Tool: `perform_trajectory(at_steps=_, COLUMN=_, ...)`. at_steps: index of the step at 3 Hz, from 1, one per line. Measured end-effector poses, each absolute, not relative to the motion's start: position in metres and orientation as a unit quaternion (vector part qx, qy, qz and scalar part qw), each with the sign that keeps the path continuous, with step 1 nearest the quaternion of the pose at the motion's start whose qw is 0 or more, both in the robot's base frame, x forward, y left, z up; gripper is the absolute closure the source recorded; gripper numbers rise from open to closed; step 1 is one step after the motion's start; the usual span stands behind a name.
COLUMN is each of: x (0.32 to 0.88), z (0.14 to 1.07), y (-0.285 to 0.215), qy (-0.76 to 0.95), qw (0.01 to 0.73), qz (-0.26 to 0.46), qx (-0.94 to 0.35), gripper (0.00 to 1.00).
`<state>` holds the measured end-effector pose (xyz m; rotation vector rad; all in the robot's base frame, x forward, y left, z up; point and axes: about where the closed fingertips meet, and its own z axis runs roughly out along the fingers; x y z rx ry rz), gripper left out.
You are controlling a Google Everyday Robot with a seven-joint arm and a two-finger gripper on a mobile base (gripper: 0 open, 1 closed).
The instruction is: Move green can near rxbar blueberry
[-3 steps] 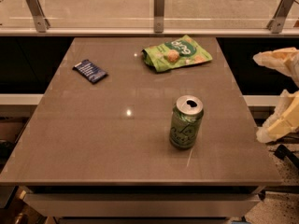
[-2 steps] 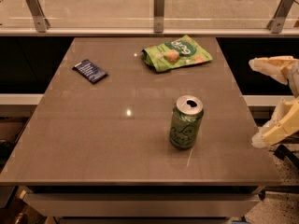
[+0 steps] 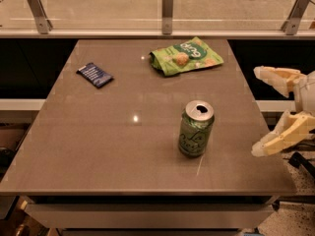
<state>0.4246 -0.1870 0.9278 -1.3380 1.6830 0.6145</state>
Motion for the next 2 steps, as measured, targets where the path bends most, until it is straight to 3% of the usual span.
perform_trajectory(at_steps=2, x=0.4405, z=0.9243, y=-0.1728, qy=0.648, qw=0.470, qz=0.287, qx=-0.526, gripper=0.00)
